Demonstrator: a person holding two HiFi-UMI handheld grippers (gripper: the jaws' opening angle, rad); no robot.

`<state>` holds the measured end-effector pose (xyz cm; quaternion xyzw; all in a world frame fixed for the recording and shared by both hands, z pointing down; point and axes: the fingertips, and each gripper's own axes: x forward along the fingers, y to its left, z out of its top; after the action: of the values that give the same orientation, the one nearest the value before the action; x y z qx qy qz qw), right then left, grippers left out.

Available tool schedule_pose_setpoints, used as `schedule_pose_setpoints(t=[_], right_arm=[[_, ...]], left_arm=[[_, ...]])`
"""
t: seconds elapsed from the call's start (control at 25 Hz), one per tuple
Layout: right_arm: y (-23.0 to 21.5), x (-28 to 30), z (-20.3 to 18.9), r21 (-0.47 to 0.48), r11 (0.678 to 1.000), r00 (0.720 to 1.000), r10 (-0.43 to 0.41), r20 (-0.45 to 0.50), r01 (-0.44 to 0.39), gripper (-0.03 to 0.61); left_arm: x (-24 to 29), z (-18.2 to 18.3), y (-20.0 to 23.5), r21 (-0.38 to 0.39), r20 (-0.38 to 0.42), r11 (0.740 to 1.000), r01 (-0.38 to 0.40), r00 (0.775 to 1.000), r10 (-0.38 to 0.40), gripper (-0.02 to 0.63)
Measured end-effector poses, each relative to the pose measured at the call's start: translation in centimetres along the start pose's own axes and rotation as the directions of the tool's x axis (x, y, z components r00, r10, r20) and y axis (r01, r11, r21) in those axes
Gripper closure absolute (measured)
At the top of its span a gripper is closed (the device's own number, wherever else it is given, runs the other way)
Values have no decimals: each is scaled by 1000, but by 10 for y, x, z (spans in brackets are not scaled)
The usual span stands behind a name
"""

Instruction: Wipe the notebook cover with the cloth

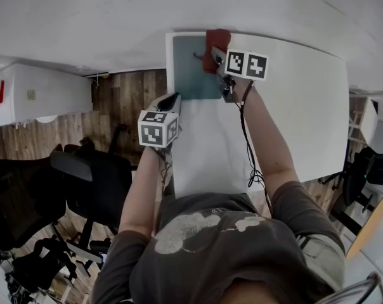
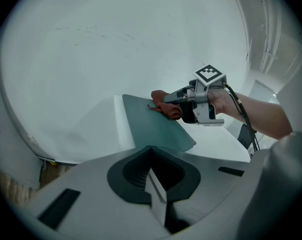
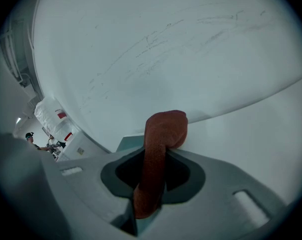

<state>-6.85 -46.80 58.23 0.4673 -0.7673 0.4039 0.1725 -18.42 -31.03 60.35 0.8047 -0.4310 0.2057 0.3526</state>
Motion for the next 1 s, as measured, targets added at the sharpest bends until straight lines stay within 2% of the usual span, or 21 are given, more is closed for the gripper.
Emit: schedule_pose_setpoints(t=[0.44,0.68,1.0], right_arm=[[5,-16,1,-30,1000,1000,-5,0,5,497],[37,-26,-5,-55,997,999,51,-3,-51,497],[95,-18,-33,-65,986,987,153,-48,-156,497]], left_arm=[[-1,0,-3,14,-16,1000,7,1000,-7,620],[-3,0,-4,36,-23,999,10,1000,-9,620],[-2,0,-4,31,-20,999,16,1000,-15,620]])
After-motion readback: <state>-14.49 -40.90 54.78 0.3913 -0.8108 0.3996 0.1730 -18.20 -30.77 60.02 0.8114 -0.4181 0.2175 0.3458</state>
